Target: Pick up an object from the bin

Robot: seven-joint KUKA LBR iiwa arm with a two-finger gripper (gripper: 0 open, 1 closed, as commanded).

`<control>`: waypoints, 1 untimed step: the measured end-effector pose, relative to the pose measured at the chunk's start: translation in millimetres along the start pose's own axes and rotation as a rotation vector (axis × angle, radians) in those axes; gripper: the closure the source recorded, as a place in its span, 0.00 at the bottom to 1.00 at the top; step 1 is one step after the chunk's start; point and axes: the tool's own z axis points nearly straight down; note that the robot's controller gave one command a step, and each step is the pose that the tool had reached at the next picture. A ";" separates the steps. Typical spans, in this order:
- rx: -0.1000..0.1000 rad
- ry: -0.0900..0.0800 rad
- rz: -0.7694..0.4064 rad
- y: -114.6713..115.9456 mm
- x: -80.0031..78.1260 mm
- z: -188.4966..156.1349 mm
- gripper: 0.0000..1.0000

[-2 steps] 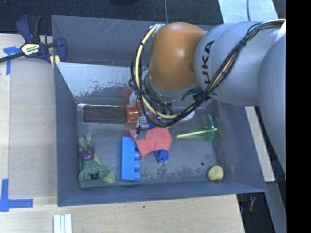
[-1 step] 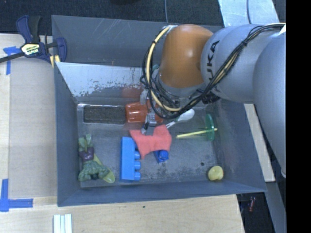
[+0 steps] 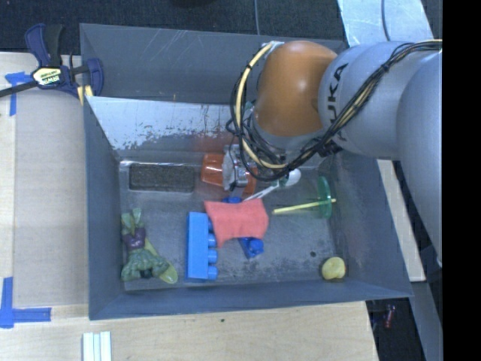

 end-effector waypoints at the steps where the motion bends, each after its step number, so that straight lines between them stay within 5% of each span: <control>1: 0.000 0.000 0.000 0.0 0.0 0.0 1.00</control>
Offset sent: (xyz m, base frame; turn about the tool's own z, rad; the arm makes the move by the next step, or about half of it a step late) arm -0.0423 -0.0447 -0.0544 0.0125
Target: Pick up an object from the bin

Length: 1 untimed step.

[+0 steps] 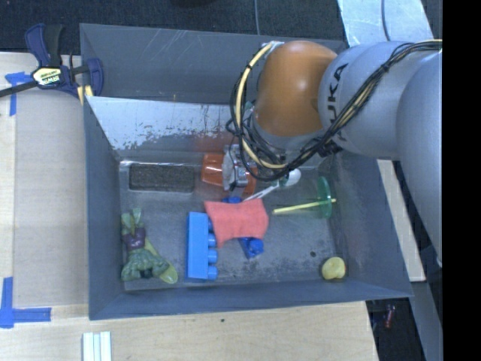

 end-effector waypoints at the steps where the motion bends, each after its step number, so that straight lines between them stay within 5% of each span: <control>1: -0.019 -0.018 0.004 -30.5 30.4 34.1 1.00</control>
Offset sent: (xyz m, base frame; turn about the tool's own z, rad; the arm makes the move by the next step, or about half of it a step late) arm -0.0557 -0.0127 -0.0543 -0.0121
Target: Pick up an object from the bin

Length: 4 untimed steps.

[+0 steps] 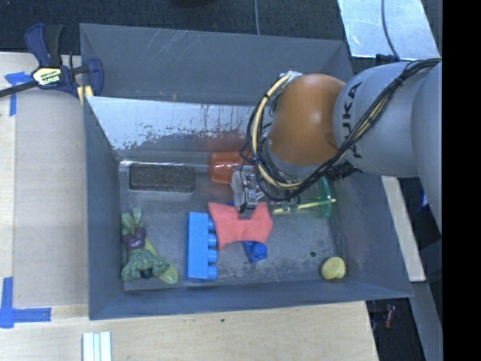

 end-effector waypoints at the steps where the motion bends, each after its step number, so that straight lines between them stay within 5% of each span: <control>1: 0.012 0.048 -0.006 0.2 9.9 8.1 0.00; 2: 0.011 0.048 -0.006 0.1 9.9 7.9 0.00; 3: 0.011 0.045 0.054 -47.2 39.7 3.2 0.00; 4: 0.005 0.030 0.095 -71.2 24.0 7.6 1.00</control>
Offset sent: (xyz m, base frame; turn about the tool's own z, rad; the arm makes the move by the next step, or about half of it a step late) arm 0.0000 0.0000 0.0000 0.0000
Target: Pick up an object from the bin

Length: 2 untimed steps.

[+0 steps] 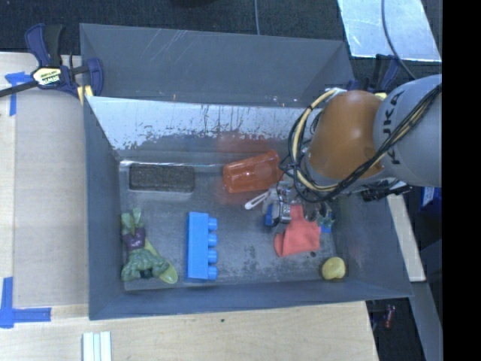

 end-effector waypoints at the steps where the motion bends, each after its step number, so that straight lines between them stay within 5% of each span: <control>1: 0.001 0.023 -0.002 0.0 5.6 2.3 0.00; 2: 0.001 0.023 -0.002 0.0 5.5 2.3 0.00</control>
Offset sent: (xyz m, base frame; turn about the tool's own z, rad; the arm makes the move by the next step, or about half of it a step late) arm 0.0000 0.0000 0.0000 0.0000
